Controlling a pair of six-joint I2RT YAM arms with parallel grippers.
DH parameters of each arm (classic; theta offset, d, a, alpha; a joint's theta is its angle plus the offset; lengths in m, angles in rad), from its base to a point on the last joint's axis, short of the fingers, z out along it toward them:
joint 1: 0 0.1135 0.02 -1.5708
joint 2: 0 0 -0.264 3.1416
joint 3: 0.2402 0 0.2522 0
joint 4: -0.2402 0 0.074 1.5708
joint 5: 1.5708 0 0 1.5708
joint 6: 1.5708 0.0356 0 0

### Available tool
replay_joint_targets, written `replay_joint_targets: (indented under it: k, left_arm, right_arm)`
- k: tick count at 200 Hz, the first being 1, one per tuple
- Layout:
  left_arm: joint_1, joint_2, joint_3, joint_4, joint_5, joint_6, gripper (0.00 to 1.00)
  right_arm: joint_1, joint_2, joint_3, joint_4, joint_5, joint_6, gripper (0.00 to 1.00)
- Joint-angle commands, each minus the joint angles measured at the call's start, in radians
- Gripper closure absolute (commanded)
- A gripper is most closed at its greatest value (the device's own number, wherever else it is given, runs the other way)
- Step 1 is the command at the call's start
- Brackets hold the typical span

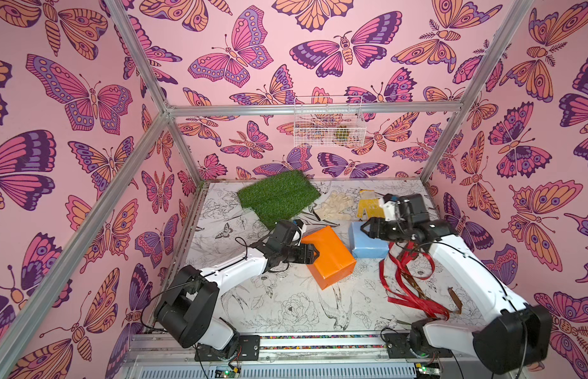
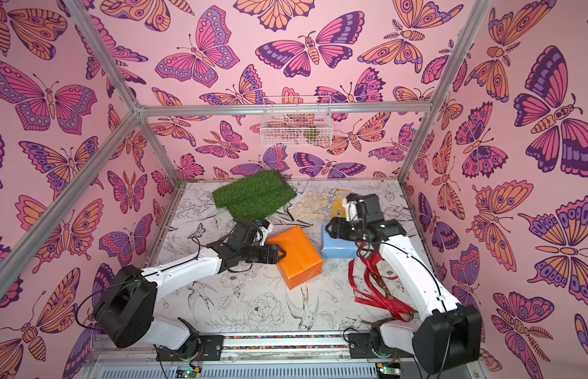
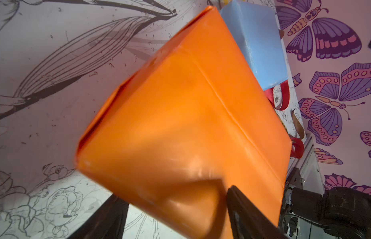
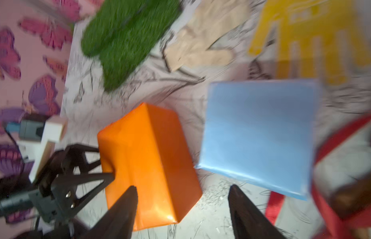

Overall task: Untie the ribbon bows on the gift boxes
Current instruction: Move the gift box to the center of the board.

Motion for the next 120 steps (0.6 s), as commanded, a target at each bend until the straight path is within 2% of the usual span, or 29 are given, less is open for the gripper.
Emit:
replay_joint_targets:
  k: [1,49,93,120]
  left_arm:
    - [-0.025,-0.042,0.021,-0.088,-0.059,-0.027,0.23]
    - [-0.053,-0.038,0.022,-0.081,-0.122,-0.079,0.26]
    - [-0.063,0.032,0.039,-0.032,-0.111,-0.085,0.29]
    - [-0.063,0.07,0.053,-0.008,-0.11,-0.061,0.42]
  right_arm:
    - [0.083,0.065,0.045,-0.05,-0.036,-0.078,0.28]
    - [0.133,0.17,0.021,-0.006,-0.076,-0.1,0.32]
    - [0.148,0.243,0.021,0.017,-0.09,-0.08,0.49]
    - [0.154,0.249,0.0,0.06,-0.116,-0.047,0.57]
